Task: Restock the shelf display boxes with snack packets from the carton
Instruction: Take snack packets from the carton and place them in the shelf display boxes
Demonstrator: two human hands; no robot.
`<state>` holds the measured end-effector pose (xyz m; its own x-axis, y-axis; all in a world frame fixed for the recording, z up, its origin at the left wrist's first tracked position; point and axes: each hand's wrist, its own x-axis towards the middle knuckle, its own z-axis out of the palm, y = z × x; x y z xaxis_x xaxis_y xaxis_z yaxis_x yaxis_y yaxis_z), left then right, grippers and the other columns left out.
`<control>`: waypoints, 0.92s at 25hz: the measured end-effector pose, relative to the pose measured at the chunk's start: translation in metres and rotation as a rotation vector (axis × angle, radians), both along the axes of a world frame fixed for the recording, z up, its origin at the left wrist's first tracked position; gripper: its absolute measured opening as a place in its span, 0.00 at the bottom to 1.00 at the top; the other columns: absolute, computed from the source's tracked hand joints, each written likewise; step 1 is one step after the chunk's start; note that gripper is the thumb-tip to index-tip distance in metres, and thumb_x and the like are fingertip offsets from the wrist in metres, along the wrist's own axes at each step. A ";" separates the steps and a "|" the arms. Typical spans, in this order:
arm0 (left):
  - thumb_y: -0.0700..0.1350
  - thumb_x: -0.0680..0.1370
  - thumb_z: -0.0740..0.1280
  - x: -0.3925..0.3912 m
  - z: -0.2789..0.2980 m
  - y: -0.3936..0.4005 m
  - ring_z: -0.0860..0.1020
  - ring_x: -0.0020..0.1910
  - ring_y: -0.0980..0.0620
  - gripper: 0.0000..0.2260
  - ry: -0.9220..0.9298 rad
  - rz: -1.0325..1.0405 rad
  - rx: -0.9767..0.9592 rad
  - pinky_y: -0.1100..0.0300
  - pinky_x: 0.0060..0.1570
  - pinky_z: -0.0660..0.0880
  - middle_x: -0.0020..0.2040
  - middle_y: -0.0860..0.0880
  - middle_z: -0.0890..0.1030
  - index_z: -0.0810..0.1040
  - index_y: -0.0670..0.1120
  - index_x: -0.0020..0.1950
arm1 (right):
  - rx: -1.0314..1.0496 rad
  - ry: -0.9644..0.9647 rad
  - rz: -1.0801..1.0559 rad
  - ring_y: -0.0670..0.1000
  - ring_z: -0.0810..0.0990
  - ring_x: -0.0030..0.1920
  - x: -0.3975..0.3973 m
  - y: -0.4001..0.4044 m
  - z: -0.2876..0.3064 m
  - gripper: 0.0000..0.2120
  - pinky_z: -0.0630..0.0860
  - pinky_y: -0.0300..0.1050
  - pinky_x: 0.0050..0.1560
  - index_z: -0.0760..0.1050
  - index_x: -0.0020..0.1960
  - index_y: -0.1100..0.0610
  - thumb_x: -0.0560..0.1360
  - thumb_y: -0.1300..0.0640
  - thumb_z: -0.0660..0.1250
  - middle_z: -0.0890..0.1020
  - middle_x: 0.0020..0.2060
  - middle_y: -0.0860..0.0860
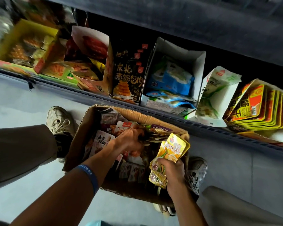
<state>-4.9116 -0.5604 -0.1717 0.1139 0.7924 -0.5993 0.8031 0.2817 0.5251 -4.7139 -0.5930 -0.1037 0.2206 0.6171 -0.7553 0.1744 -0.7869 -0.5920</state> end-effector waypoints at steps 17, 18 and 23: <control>0.39 0.75 0.67 -0.025 0.058 -0.002 0.81 0.38 0.58 0.06 -0.053 0.137 0.152 0.62 0.36 0.77 0.40 0.53 0.83 0.82 0.47 0.42 | 0.025 -0.046 -0.007 0.56 0.83 0.43 -0.007 0.003 0.000 0.09 0.80 0.52 0.51 0.82 0.47 0.55 0.68 0.63 0.75 0.85 0.42 0.53; 0.38 0.77 0.67 -0.034 0.075 -0.004 0.78 0.32 0.61 0.10 -0.120 0.191 0.169 0.64 0.31 0.74 0.34 0.57 0.81 0.80 0.49 0.37 | 0.037 -0.040 -0.007 0.57 0.83 0.43 -0.009 0.004 0.004 0.09 0.80 0.52 0.51 0.82 0.47 0.55 0.68 0.63 0.75 0.85 0.43 0.54; 0.45 0.80 0.68 -0.063 0.132 -0.024 0.64 0.24 0.56 0.20 -0.244 0.361 0.244 0.59 0.28 0.61 0.24 0.56 0.67 0.72 0.44 0.28 | 0.064 0.038 -0.032 0.57 0.81 0.41 -0.018 -0.001 0.024 0.10 0.77 0.49 0.48 0.78 0.46 0.57 0.68 0.66 0.75 0.82 0.38 0.53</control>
